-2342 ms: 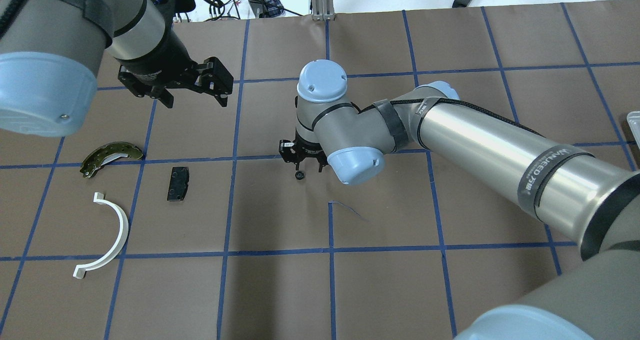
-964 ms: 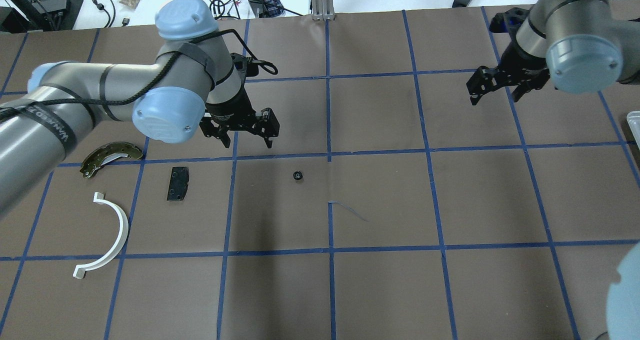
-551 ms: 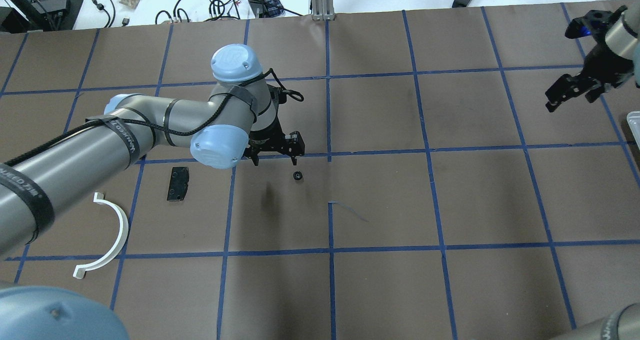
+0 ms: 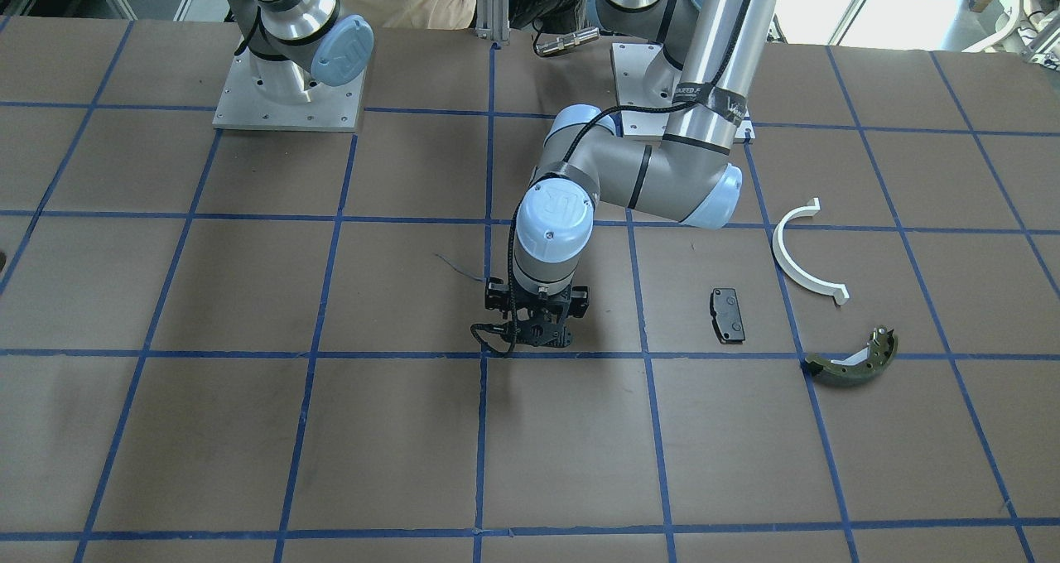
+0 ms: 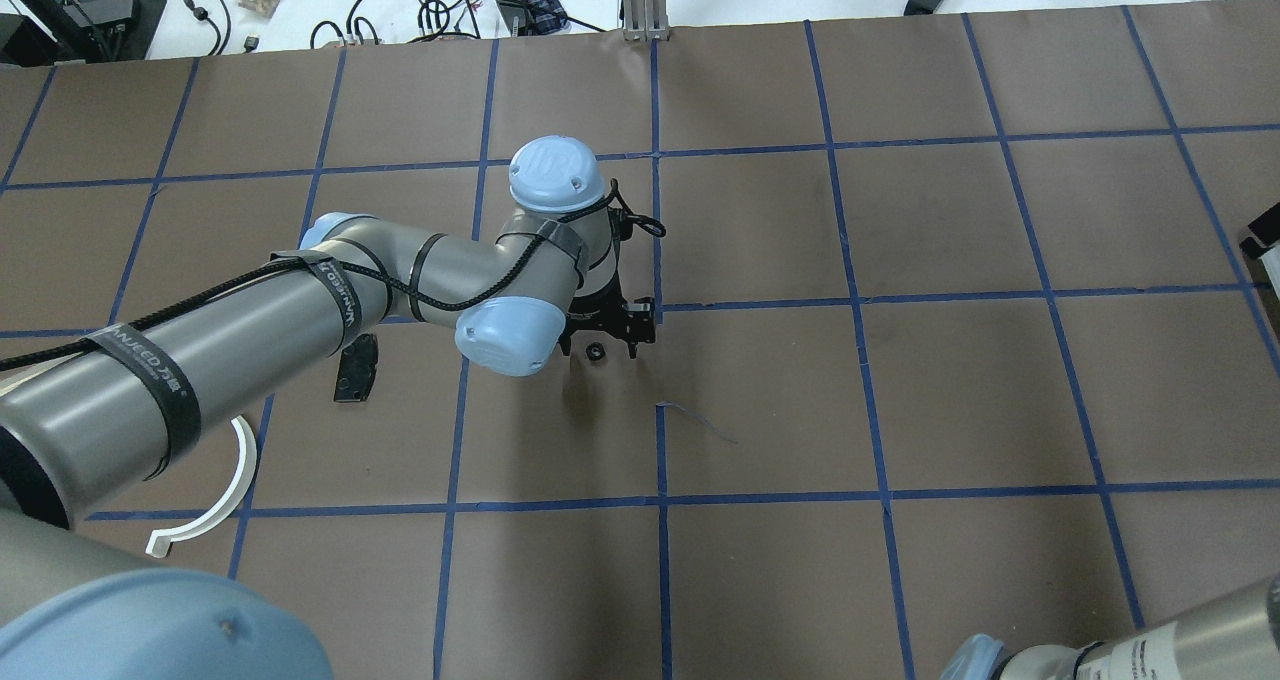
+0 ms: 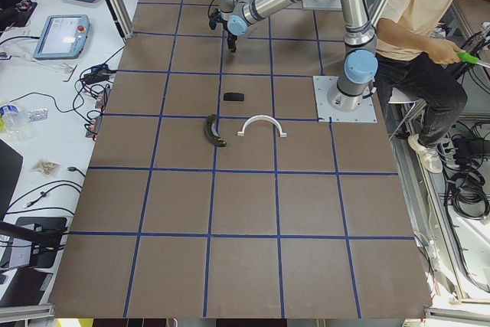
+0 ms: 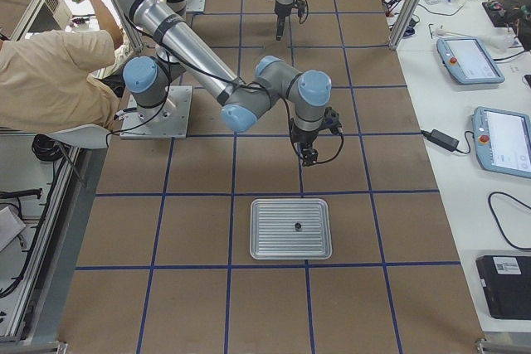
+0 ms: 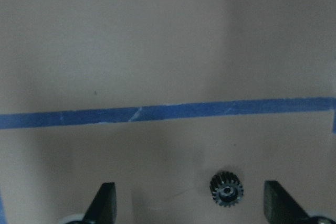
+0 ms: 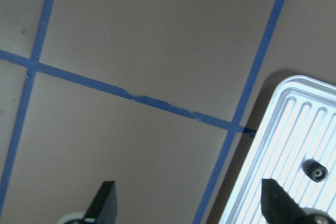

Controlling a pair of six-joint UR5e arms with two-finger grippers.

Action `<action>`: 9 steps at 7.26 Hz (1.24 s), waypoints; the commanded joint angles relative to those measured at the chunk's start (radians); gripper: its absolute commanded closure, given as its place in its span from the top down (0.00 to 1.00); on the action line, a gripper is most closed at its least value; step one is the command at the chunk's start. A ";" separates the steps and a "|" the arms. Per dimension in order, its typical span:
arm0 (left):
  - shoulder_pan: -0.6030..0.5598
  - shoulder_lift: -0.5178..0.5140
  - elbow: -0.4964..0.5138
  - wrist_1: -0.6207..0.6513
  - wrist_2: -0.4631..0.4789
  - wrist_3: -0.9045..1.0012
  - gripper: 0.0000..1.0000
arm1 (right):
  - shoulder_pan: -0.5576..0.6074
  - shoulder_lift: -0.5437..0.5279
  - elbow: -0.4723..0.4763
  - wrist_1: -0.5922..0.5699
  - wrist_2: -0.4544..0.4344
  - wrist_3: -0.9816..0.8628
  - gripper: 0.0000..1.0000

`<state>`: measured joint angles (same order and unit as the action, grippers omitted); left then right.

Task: Place bearing gear from tray to pile

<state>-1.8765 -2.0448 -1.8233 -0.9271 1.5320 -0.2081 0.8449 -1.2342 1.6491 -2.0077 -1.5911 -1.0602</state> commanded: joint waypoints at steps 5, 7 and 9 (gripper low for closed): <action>0.052 0.015 0.010 0.034 0.007 0.027 0.00 | -0.154 0.281 -0.219 -0.042 0.007 -0.253 0.93; 0.194 0.058 0.004 0.013 0.004 0.143 0.00 | -0.156 0.306 -0.226 -0.051 0.005 -0.253 0.87; 0.401 0.103 -0.022 -0.068 0.008 0.411 0.00 | -0.158 0.347 -0.229 -0.077 0.003 -0.248 0.87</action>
<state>-1.6015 -1.9715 -1.8332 -0.9453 1.5370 0.0555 0.6882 -0.9111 1.4229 -2.0671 -1.5870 -1.3104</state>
